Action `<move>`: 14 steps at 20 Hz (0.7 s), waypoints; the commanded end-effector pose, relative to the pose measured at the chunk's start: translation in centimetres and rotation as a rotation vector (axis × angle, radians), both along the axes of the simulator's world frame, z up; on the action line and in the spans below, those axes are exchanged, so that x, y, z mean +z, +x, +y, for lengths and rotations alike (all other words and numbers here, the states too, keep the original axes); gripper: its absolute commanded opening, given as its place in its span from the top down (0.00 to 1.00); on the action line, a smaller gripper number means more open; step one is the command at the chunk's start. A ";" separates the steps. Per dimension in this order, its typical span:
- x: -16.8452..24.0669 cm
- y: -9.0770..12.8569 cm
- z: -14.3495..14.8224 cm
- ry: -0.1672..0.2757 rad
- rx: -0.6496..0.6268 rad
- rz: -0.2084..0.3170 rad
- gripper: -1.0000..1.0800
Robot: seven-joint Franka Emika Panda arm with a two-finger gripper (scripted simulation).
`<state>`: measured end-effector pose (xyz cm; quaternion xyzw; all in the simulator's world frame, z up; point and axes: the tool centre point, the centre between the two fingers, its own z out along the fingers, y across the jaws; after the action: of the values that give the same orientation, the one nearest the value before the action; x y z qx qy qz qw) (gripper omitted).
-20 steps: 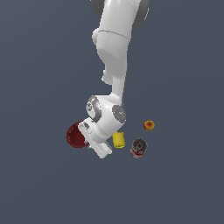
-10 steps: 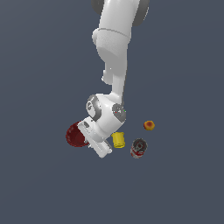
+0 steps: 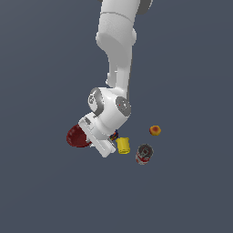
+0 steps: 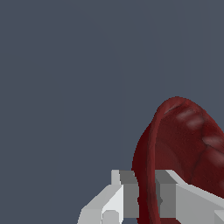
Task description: Pick up a designated object from a clutter of objects.
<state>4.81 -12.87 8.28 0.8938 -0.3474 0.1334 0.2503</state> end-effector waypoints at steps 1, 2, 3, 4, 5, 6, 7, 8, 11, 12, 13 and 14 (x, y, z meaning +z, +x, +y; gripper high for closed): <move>1.8 -0.6 -0.2 0.000 0.000 -0.002 1.00; 2.5 -0.8 -0.2 0.001 0.000 -0.002 1.00; 3.3 -1.1 -0.3 0.001 0.000 -0.002 1.00; 4.1 -1.5 -0.3 0.001 0.000 -0.002 1.00; 4.9 -1.8 -0.4 0.002 0.000 -0.002 1.00; 5.8 -2.1 -0.5 0.002 0.000 -0.002 1.00; 6.6 -2.4 -0.5 0.002 0.000 -0.002 1.00; 7.5 -2.7 -0.6 0.002 0.000 -0.002 1.00; 10.0 -3.7 -0.8 0.002 0.000 -0.002 1.00; 10.9 -4.0 -0.9 0.003 0.001 -0.002 1.00; 11.8 -4.3 -1.0 0.003 0.001 -0.002 1.00; 12.6 -4.7 -1.1 0.003 0.001 -0.002 1.00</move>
<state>0.63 -13.80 19.50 0.8941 -0.3474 0.1331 0.2492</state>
